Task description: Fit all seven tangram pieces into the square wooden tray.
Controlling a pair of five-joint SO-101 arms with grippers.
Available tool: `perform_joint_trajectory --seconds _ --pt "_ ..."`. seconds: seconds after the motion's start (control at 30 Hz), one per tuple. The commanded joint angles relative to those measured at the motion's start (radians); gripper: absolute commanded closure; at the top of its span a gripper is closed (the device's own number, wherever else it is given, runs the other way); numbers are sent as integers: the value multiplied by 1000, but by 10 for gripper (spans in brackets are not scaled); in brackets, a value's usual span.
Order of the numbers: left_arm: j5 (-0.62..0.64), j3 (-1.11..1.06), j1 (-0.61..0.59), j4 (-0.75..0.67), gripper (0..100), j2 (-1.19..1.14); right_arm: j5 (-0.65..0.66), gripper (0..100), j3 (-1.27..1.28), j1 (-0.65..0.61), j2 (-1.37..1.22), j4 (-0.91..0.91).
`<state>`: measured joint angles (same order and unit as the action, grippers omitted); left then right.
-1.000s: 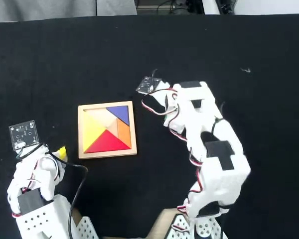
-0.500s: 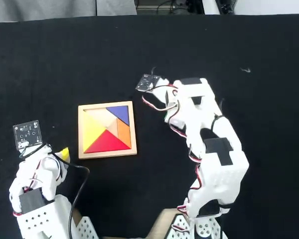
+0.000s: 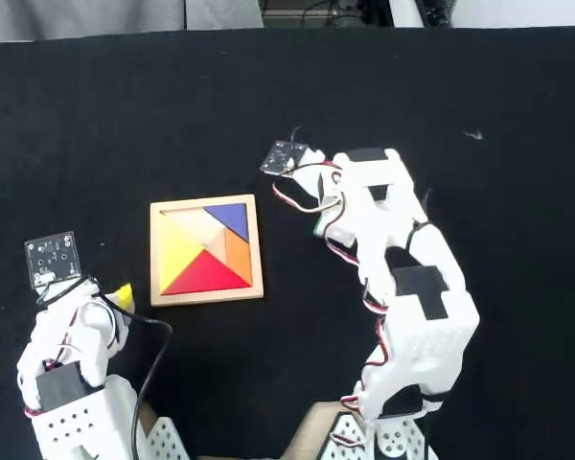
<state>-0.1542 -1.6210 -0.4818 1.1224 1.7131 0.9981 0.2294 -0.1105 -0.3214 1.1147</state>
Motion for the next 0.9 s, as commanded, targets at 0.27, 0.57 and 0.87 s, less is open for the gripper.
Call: perform_joint_trajectory --seconds 0.27,0.57,0.87 --pt "-8 8 10 0 733 9 -81 900 -22 -49 328 190" --pt "-8 8 8 3 733 9 -195 900 -68 -233 363 276" --pt "-8 10 5 3 733 9 -411 900 -237 -428 354 267"
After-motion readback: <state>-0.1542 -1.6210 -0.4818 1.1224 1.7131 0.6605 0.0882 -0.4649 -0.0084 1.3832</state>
